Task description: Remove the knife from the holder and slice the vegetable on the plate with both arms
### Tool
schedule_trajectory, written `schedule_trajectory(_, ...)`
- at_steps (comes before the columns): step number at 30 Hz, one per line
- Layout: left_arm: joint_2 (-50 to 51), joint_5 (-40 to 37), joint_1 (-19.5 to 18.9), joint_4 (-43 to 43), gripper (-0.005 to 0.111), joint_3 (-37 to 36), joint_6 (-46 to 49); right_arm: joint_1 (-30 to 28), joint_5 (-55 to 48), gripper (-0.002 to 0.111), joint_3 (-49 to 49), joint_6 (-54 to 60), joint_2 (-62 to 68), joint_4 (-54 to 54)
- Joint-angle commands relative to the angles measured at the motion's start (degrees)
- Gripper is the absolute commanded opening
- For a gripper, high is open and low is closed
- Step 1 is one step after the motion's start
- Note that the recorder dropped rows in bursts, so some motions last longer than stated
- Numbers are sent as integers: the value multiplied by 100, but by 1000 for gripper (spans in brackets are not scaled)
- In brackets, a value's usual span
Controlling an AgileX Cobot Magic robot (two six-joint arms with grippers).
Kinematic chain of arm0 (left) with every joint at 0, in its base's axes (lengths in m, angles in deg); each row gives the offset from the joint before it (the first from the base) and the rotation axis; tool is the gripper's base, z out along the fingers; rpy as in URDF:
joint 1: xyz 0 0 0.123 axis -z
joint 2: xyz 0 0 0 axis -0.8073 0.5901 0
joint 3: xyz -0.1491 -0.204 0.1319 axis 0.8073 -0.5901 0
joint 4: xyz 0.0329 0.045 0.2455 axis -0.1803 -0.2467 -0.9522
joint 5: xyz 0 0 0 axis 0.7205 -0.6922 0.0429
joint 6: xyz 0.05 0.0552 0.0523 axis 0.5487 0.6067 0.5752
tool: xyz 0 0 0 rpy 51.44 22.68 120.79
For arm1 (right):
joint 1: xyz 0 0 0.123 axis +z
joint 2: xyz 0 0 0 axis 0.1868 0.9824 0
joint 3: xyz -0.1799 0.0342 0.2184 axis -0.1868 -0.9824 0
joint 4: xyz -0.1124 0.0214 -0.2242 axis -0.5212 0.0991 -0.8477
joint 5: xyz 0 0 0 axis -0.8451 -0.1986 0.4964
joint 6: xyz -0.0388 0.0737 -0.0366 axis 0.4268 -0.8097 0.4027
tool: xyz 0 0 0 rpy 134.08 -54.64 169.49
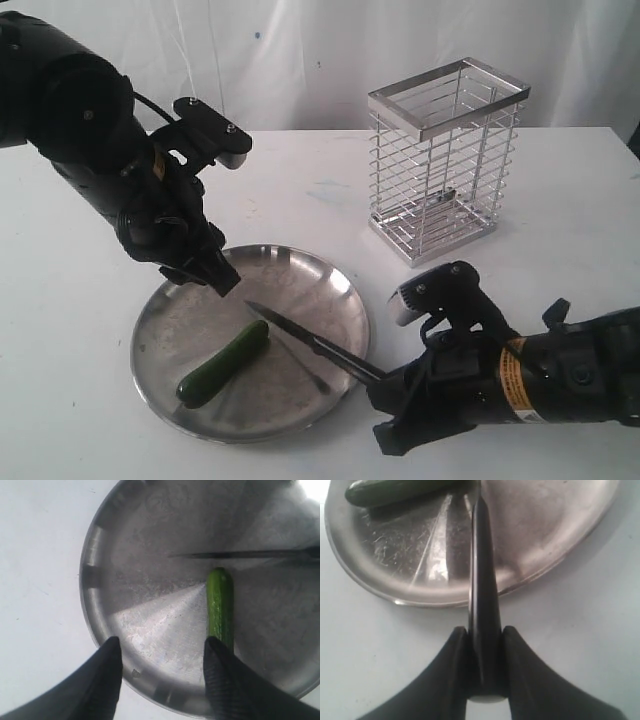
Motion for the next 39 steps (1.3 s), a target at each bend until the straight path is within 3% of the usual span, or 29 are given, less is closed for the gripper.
schedule_trajectory(1, -53, -165, -17, 56, 54, 1, -28, 4, -214, 0, 46, 39, -350, 156)
schedule_trajectory(27, -18, 191, -17, 465, 52, 1, -28, 4, 376, 0, -374, -109, -802, 230)
schedule_trajectory(29, 28, 241, -17, 583, 45, 1, -28, 4, 385, 0, -374, -109, -802, 230)
schedule_trajectory(36, 270, 302, -17, 669, 2, 1, -28, 231, 276, 0, -376, -157, -781, 218)
schedule_trajectory(39, 290, 427, -17, 699, 0, 1, -28, 277, 81, 0, -376, -157, -767, 218)
